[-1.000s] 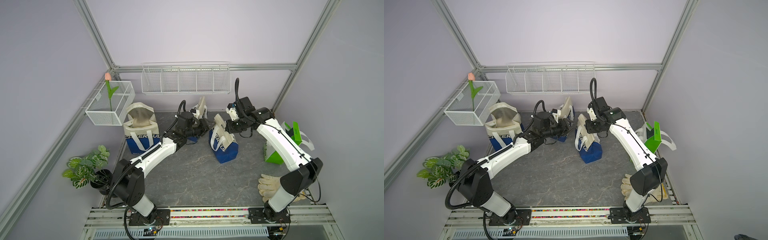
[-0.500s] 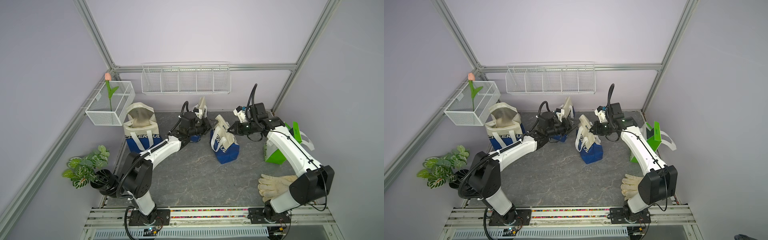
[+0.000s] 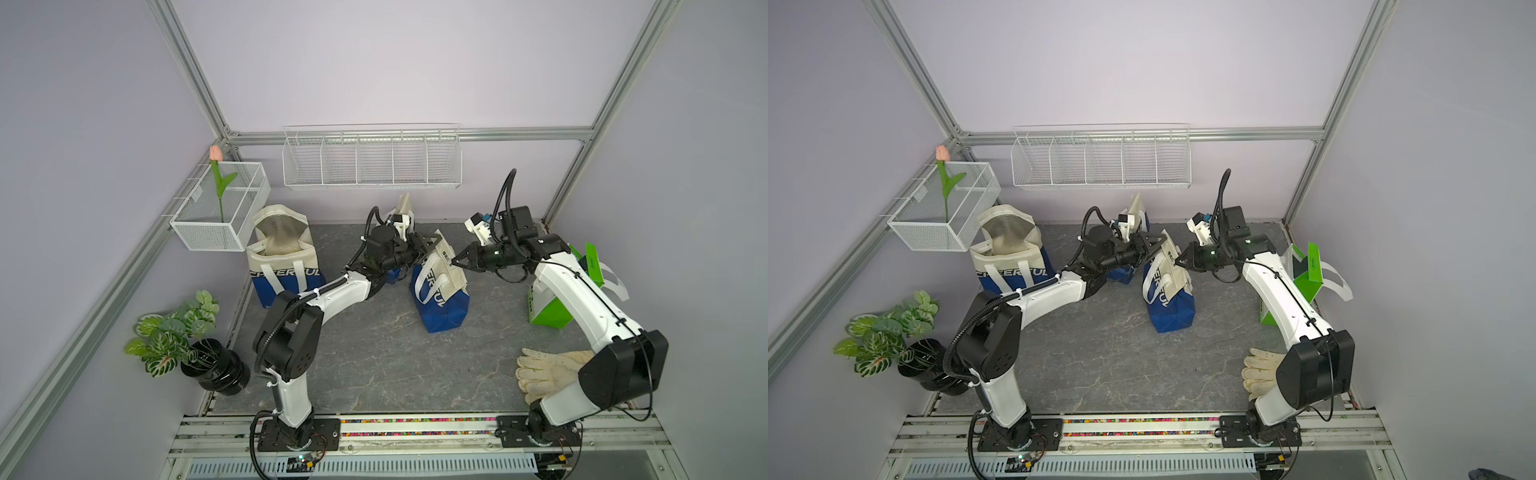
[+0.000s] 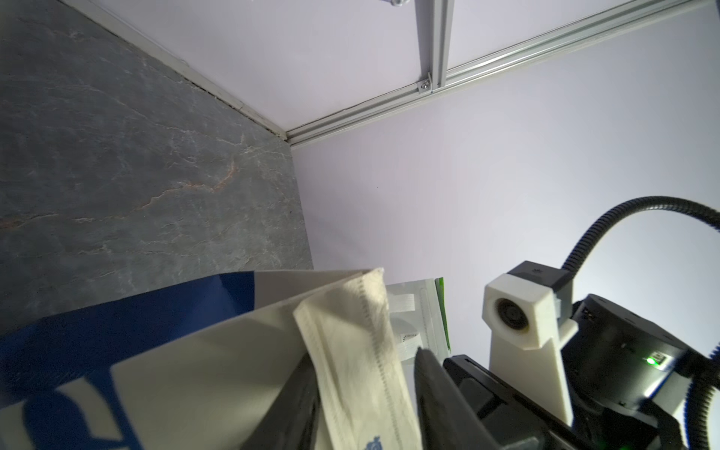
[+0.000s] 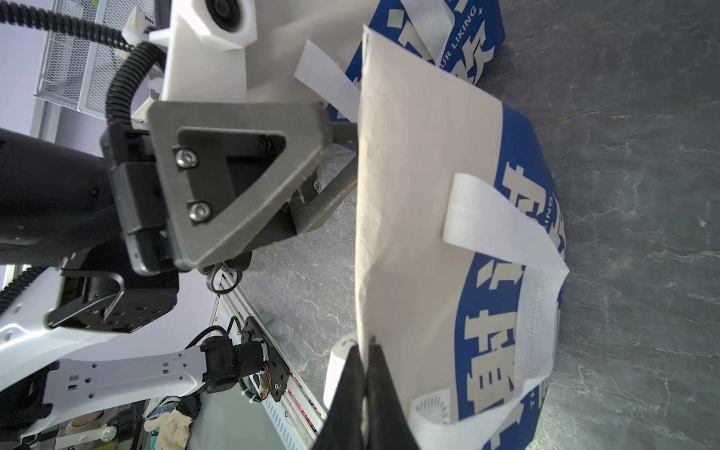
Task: Open the takeout bag
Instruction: Open the takeout bag at the center of the board.
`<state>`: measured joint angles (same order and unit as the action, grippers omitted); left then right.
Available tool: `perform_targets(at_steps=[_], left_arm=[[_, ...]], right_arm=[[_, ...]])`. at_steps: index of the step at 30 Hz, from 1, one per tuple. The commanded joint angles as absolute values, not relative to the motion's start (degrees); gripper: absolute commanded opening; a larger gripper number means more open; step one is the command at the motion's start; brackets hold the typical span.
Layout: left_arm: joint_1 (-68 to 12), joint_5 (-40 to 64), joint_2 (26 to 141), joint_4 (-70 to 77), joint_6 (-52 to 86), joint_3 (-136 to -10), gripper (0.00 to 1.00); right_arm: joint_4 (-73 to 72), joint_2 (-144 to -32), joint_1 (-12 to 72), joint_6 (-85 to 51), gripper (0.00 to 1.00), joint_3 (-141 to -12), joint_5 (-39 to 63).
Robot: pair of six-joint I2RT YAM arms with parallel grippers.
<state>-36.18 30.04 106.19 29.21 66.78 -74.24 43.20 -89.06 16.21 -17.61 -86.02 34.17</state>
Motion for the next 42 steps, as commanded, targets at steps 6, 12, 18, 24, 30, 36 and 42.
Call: perform_targets(at_steps=[6, 12, 18, 24, 30, 36, 42], left_arm=[[-37.18, 32.43, 110.64, 36.89, 69.88, -79.22, 0.31], [-37.88, 33.00, 112.36, 36.74, 69.96, -80.79, 0.19], [-37.97, 31.49, 112.32, 33.31, 69.30, -81.71, 0.00], [-38.93, 21.94, 104.31, 15.26, 63.72, -81.24, 0.00], [-40.54, 15.71, 98.06, 6.68, 66.72, -76.79, 0.00], [-42.09, 11.25, 95.01, 5.19, 70.59, -72.53, 0.00], [-42.27, 9.84, 94.03, 4.34, 73.47, -72.61, 0.00]], right_arm=[[44.38, -88.07, 15.63, -16.37, 0.07, -87.05, 37.10], [45.32, -88.26, 15.48, -15.81, 0.07, -88.16, 36.53], [49.74, -88.77, 15.44, -13.42, 0.07, -90.79, 31.94], [58.00, -89.70, 16.40, -8.01, 0.07, -95.76, 18.80], [59.01, -89.04, 20.64, -4.80, 0.16, -95.93, 2.60], [47.87, -82.80, 27.45, -3.72, 0.70, -88.20, -3.44], [35.68, -78.94, 35.66, -1.57, 0.92, -80.01, -16.77]])
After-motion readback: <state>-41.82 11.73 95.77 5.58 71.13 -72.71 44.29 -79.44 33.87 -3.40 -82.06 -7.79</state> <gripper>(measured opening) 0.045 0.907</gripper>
